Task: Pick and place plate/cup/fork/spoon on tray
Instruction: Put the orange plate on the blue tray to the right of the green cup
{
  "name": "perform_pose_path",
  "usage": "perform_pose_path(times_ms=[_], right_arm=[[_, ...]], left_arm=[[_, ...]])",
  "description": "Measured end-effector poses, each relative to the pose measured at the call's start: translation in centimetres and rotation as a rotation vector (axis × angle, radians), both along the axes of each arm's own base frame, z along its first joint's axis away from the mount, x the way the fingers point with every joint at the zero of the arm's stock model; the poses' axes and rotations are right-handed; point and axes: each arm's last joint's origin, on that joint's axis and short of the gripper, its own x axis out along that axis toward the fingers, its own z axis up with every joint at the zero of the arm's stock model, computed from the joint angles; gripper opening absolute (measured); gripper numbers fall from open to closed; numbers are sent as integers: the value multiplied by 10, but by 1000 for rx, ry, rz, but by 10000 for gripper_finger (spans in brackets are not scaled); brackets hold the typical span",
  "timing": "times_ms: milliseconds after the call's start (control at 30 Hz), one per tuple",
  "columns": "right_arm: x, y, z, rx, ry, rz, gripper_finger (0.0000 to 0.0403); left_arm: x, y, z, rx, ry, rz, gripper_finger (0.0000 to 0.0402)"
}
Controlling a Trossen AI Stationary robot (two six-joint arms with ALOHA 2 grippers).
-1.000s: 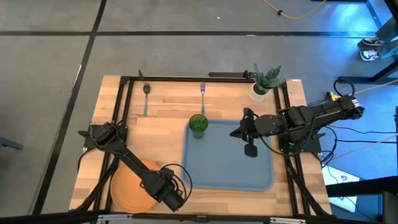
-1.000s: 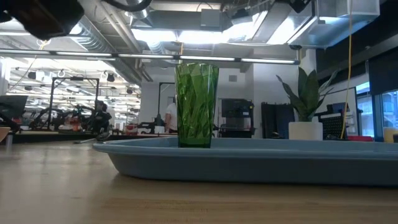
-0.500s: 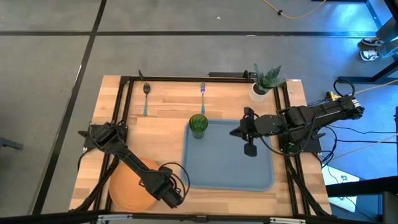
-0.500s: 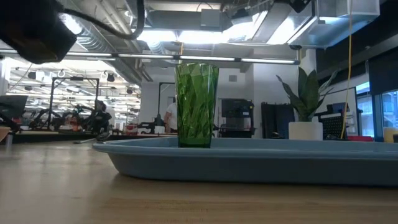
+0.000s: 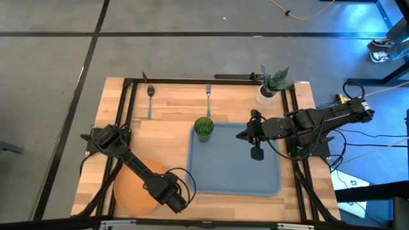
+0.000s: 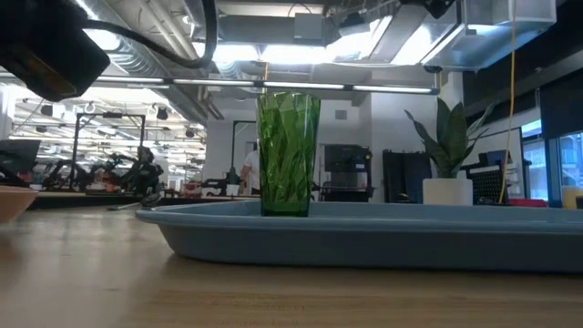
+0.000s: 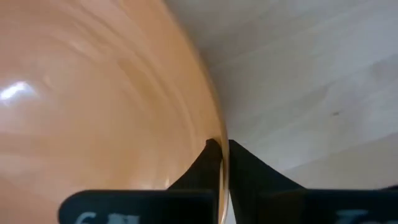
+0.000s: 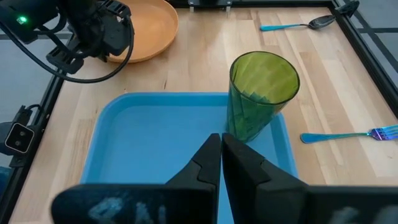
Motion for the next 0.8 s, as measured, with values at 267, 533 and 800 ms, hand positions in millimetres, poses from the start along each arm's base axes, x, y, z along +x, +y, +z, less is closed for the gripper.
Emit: perform_pose_path(times_ms=[267, 533, 800], right_arm=[[0, 0, 0, 2, -2, 0, 21], [-4, 8, 13, 11, -16, 42, 21], [-20, 20, 54, 24, -51, 117, 21]], left_arm=[[7, -1, 34, 36, 19, -239, 2], [11, 17, 95, 115, 124, -443, 2], [33, 39, 139, 153, -70, -575, 1]])
